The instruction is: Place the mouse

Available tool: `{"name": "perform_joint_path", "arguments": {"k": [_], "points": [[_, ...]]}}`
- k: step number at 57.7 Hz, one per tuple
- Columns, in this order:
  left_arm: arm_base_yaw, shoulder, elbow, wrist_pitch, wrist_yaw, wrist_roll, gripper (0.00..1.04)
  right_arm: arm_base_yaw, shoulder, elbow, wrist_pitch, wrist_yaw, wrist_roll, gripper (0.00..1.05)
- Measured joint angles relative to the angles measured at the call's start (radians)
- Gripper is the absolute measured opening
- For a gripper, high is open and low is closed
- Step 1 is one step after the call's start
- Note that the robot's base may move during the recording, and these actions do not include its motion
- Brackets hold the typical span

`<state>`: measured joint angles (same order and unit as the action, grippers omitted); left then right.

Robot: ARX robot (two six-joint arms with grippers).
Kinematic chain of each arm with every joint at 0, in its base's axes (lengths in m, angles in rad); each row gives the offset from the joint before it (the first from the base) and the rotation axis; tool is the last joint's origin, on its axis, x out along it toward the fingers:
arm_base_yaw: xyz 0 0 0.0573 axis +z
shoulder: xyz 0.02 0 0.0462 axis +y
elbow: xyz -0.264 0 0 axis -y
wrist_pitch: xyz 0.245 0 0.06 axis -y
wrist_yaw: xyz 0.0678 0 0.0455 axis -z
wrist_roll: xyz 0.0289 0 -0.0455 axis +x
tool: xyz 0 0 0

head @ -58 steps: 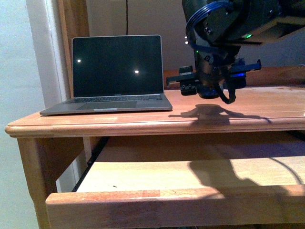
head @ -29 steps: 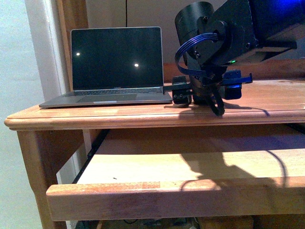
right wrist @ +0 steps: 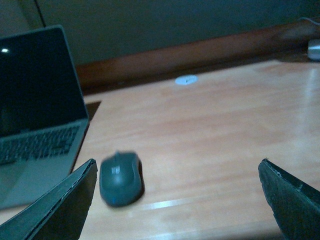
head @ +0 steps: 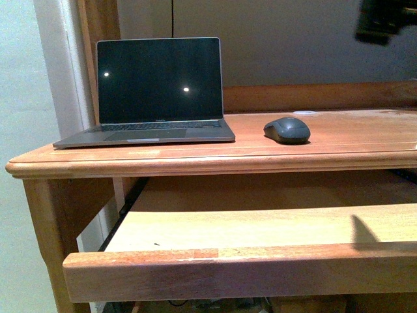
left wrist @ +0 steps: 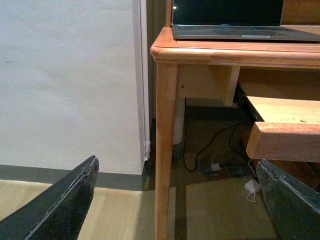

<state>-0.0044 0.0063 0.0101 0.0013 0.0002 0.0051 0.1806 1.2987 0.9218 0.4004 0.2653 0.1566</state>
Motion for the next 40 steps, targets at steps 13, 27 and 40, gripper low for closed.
{"name": "perform_joint_path", "arguments": {"k": [13, 27, 40], "points": [[0.000, 0.000, 0.000, 0.000, 0.000, 0.000, 0.97, 0.000, -0.299, -0.461, -0.008, -0.048, -0.066, 0.97], [0.000, 0.000, 0.000, 0.000, 0.000, 0.000, 0.97, 0.161, -0.374, -0.716, 0.054, 0.062, -0.069, 0.97], [0.000, 0.000, 0.000, 0.000, 0.000, 0.000, 0.97, 0.232, -0.150, -0.710, 0.305, 0.142, -0.095, 0.97]]}}
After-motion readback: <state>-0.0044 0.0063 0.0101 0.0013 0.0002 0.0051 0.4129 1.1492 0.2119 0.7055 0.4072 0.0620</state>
